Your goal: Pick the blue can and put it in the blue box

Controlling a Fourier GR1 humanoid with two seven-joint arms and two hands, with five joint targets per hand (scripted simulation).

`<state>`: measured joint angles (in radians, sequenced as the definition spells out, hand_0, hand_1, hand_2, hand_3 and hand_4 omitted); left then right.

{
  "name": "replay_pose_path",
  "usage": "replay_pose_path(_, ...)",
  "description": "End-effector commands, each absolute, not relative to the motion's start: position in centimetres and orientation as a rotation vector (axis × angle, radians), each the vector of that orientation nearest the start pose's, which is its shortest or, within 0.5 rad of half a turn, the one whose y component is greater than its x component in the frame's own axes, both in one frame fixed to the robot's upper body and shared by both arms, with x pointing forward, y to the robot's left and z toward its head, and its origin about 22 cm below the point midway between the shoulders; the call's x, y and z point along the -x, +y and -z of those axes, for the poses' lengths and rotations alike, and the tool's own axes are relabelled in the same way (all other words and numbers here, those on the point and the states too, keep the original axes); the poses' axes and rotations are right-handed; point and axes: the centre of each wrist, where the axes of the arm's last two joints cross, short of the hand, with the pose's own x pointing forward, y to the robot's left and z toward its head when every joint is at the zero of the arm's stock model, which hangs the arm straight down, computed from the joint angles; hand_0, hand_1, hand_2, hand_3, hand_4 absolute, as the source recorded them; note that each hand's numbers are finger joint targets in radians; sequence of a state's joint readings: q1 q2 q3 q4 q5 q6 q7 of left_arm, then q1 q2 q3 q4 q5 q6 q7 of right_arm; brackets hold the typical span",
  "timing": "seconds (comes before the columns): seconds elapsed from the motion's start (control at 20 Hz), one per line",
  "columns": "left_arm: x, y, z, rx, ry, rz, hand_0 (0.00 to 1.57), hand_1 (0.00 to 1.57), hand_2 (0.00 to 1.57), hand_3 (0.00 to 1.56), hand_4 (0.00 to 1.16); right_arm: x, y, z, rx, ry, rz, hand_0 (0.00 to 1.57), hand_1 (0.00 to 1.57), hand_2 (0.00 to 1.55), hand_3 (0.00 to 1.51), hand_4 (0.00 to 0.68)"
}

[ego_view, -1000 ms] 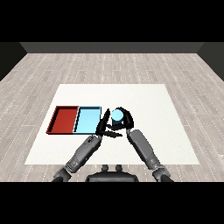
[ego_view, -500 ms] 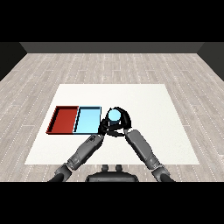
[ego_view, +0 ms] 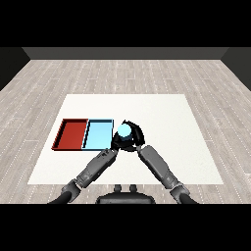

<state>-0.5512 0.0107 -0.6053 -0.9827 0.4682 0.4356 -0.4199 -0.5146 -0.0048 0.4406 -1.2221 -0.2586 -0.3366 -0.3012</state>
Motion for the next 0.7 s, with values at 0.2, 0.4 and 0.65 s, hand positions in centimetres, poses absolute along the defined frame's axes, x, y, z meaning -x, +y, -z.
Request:
replay_pose_path(0.2,-29.6,5.9,2.7,0.274,-1.758,0.198,0.00,0.00,0.00,0.00,0.00,-29.6,-6.1,-5.3,-0.327,-1.897,-0.180,1.44,1.44,1.45,1.35,0.487)
replay_pose_path(0.4,-30.3,5.5,1.9,0.131,-1.727,0.181,0.00,0.00,0.00,0.00,0.46,-30.9,-6.6,-4.2,-0.314,-1.921,-0.189,1.44,1.44,1.44,1.36,0.504)
replay_pose_path(0.65,-29.7,4.9,1.4,0.079,-1.725,0.066,1.57,1.57,1.57,1.49,1.15,-30.5,-6.5,-5.6,-0.360,-1.895,-0.180,1.42,1.42,1.46,1.37,0.513)
